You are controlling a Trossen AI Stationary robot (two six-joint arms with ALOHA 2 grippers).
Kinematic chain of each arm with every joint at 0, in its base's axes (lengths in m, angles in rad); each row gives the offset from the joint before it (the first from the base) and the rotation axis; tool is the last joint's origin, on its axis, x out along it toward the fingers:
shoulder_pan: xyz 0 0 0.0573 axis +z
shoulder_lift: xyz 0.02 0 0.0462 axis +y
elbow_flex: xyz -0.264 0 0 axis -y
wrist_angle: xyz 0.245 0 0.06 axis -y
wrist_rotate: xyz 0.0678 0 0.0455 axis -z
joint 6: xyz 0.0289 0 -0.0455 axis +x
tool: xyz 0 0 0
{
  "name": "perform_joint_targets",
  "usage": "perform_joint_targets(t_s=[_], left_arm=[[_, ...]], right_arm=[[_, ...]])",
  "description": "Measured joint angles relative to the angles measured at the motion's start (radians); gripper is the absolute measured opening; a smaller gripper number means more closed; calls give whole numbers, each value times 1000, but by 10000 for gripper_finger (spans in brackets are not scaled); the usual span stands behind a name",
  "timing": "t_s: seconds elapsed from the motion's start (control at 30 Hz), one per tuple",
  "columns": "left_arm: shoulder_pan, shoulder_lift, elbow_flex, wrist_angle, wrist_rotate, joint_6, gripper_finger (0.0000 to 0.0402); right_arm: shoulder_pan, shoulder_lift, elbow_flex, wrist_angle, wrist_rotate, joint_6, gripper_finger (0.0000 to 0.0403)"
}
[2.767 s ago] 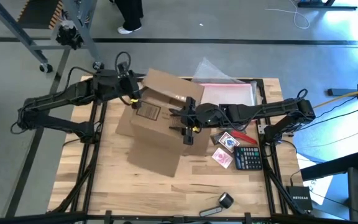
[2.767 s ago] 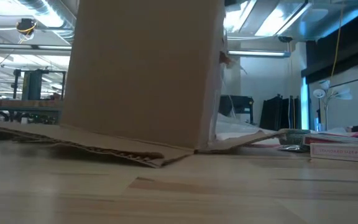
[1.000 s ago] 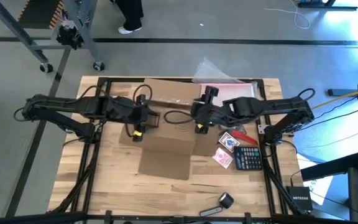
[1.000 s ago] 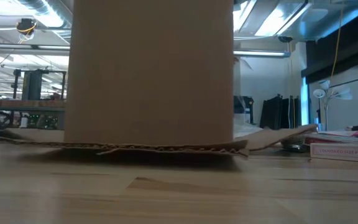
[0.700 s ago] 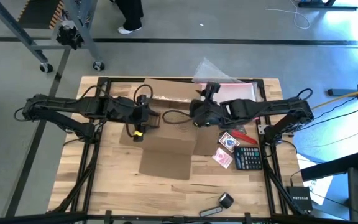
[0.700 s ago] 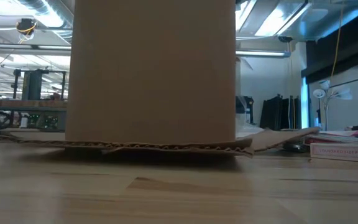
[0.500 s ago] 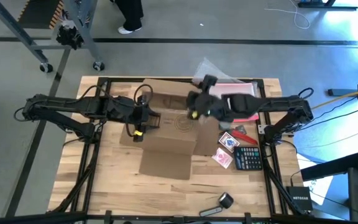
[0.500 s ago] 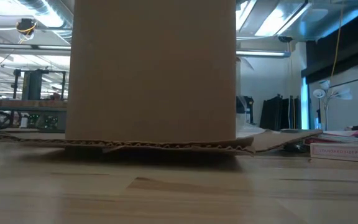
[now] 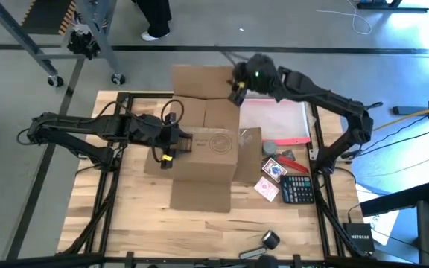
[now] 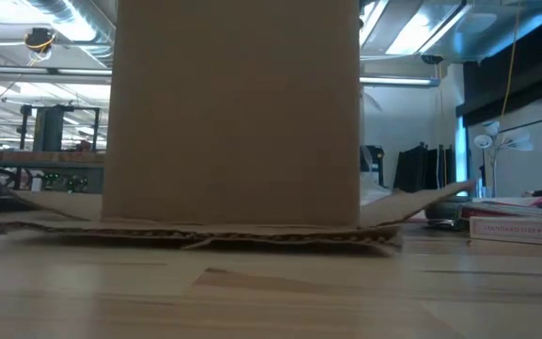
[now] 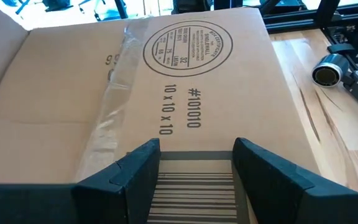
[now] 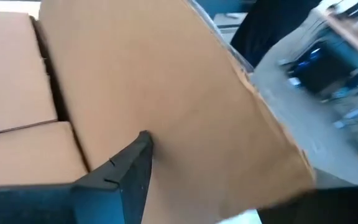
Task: Unpack boxes
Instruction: Break down box until it is fully flat
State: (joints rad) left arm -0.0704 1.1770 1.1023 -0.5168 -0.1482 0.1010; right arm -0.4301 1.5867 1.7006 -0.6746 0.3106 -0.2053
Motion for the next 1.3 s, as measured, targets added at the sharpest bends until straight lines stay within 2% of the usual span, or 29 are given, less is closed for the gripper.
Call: perform_joint_targets(t_s=[0.27, 0.5, 0.73, 1.0, 1.1, 1.3], left_arm=[[0, 0, -1, 0, 7, 2, 209], [-1, 0, -1, 0, 22, 2, 209], [-1, 0, -1, -4, 30, 1, 209], [-2, -26, 6, 20, 19, 12, 209], [-2, -49, 32, 34, 8, 23, 209], [7, -93, 74, 54, -84, 67, 209]], right_arm=[[-126, 77, 1, 2, -145, 68, 225], [-135, 174, -2, -24, -207, 79, 225], [-134, 150, 13, -60, -252, 73, 225], [-39, 23, 160, -167, -254, 67, 225], [32, -13, 178, -186, -255, 70, 225], [208, -44, 178, -261, -259, 97, 225]])
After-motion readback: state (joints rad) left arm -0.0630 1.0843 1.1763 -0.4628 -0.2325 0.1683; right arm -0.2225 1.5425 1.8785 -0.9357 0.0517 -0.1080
